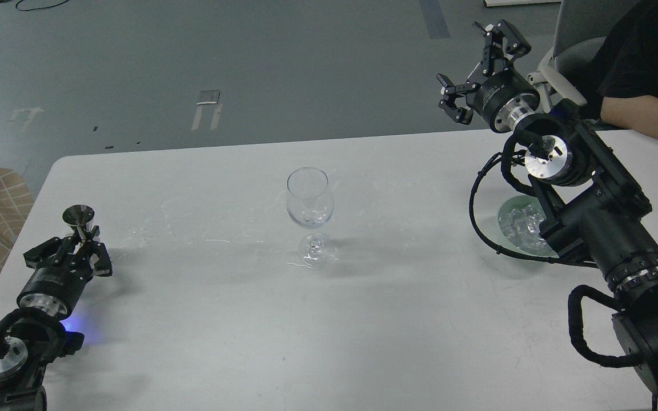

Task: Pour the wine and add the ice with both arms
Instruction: 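Lift the jigger with the left gripper toward the wine glass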

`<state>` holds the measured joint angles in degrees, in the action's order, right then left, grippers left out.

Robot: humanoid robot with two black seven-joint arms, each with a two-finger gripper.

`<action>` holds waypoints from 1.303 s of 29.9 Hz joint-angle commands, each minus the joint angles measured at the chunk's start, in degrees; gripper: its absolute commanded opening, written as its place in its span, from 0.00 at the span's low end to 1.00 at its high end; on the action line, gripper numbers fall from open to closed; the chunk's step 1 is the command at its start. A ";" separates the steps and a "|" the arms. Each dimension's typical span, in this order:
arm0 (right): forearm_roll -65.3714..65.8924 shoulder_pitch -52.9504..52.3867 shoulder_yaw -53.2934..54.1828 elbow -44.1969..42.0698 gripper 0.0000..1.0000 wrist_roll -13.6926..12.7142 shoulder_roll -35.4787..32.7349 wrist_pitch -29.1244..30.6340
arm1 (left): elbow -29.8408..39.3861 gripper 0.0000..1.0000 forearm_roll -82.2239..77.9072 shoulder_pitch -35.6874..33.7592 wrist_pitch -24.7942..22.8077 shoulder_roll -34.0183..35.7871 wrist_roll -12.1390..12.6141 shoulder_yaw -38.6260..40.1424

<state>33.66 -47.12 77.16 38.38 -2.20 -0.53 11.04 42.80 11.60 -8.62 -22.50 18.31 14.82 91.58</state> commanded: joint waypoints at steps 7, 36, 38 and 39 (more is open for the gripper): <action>0.00 -0.08 0.01 -0.06 1.00 0.00 0.00 0.03 | 0.00 0.07 0.88 -0.26 -1.93 -0.12 -0.14 0.61; 0.00 0.01 0.01 -0.06 1.00 -0.35 -0.35 -0.06 | 3.87 0.06 0.70 -10.98 -1.67 -1.52 2.32 -12.65; 0.00 0.01 0.01 -0.06 1.00 -0.35 -0.35 0.03 | 3.96 0.06 0.70 -12.47 -1.58 -1.97 2.40 -14.23; 0.00 0.01 0.01 -0.06 1.00 -0.35 -0.44 0.03 | 3.96 0.06 0.62 -12.74 -1.58 -1.97 2.49 -14.50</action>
<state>33.66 -47.11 77.15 38.32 -2.55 -0.88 11.03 46.68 12.29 -19.80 -24.15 16.78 17.16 78.70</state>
